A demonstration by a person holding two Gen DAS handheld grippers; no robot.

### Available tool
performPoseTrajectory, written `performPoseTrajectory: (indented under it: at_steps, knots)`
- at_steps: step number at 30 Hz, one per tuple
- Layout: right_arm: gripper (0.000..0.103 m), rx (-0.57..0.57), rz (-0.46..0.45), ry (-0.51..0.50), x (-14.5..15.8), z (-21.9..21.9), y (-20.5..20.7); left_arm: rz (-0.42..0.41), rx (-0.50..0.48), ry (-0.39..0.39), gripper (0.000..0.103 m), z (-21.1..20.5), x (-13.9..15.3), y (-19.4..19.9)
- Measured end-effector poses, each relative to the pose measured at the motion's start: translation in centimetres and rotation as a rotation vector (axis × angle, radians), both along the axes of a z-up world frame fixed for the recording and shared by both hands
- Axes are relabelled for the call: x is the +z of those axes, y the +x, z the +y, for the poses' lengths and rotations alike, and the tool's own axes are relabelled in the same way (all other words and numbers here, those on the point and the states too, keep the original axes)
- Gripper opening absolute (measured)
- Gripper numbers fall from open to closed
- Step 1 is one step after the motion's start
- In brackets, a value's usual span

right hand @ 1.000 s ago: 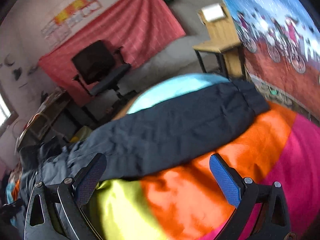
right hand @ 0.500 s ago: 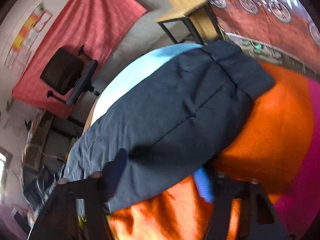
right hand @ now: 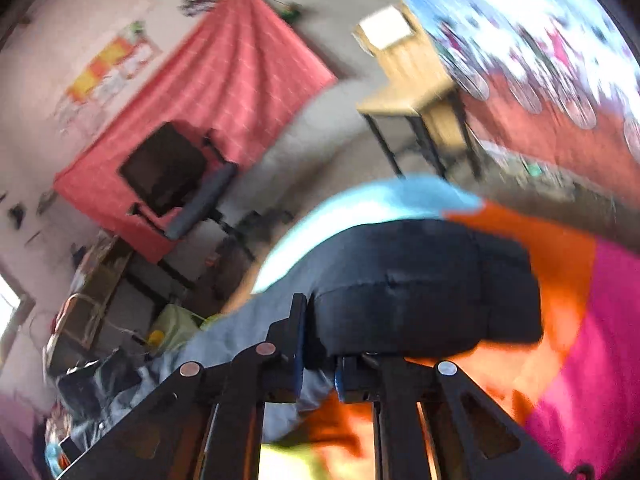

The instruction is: Fold large clothes

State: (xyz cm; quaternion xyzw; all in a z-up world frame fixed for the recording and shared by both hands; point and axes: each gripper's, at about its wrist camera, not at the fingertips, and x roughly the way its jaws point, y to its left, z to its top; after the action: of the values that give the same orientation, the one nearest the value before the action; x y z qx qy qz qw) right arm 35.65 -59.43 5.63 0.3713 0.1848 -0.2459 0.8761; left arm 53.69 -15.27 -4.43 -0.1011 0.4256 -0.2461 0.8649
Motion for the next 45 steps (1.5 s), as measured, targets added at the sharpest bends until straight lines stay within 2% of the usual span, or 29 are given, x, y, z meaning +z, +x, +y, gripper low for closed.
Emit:
performPoseTrajectory:
  at_steps: [3, 8, 11, 14, 17, 21, 25, 28, 32, 34, 36, 37, 38, 39, 40, 41, 43, 45]
  knots:
    - [0.010, 0.075, -0.063, -0.134, 4.6, 3.8, 1.0, -0.045, 0.006, 0.028, 0.038, 3.2, 2.3, -2.1]
    - [0.010, 0.276, -0.177, -0.380, 11.1, 13.3, 3.3, -0.083, 0.055, 0.020, 0.038, 10.0, 4.3, -6.4]
    - [0.010, 0.418, -0.225, -0.506, 13.0, 19.9, 4.5, -0.086, 0.105, 0.017, 0.038, 13.3, 5.0, -8.2]
    - [0.010, 0.560, -0.254, -0.618, 13.4, 26.2, 5.8, -0.085, 0.172, 0.028, 0.038, 17.0, 5.7, -9.5]
    - [0.010, 0.701, -0.243, -0.668, 12.6, 32.2, 7.4, -0.090, 0.233, 0.042, 0.038, 19.6, 6.4, -10.5]
    - [0.010, 0.878, -0.185, -0.701, 9.3, 39.1, 9.8, -0.108, 0.305, 0.071, 0.038, 23.3, 7.1, -12.1]
    - [0.010, 1.016, -0.059, -0.711, 4.2, 45.3, 11.9, -0.100, 0.330, 0.120, 0.038, 25.3, 6.7, -13.1]
    - [0.013, 1.089, 0.064, -0.718, -0.1, 49.3, 13.2, -0.088, 0.342, 0.120, 0.038, 26.1, 6.1, -13.6]
    - [0.014, 1.161, 0.243, -0.709, -5.1, 50.9, 14.3, -0.091, 0.338, 0.069, 0.038, 25.9, 5.2, -13.8]
    - [0.018, 1.201, 0.284, -0.693, -6.4, 50.3, 14.2, -0.094, 0.329, 0.046, 0.039, 25.3, 5.0, -13.1]
    - [0.033, 1.264, 0.294, -0.646, -7.0, 48.5, 13.3, -0.095, 0.311, 0.019, 0.039, 24.5, 4.7, -12.4]
    - [0.037, 1.300, 0.293, -0.618, -6.7, 47.5, 12.6, -0.096, 0.297, 0.008, 0.040, 23.9, 4.5, -12.0]
    - [0.051, 1.335, 0.288, -0.595, -6.5, 46.8, 12.1, -0.096, 0.282, -0.001, 0.043, 23.2, 4.3, -11.6]
    - [0.075, 1.360, 0.287, -0.590, -6.3, 46.1, 11.4, -0.095, 0.269, -0.005, 0.044, 22.7, 4.1, -11.1]
    - [0.083, 1.378, 0.277, -0.583, -6.0, 45.6, 10.8, -0.093, 0.255, -0.006, 0.044, 22.0, 3.9, -10.9]
    - [0.087, 1.390, 0.251, -0.573, -5.4, 44.7, 10.1, -0.088, 0.234, 0.001, 0.044, 21.1, 3.4, -10.5]
    - [0.087, 1.393, 0.227, -0.581, -4.4, 42.9, 8.9, -0.074, 0.215, 0.037, 0.045, 19.9, 2.4, -9.8]
    - [0.087, 1.332, 0.183, -0.622, -3.2, 40.4, 8.2, -0.042, 0.212, 0.094, 0.045, 19.1, 1.1, -9.0]
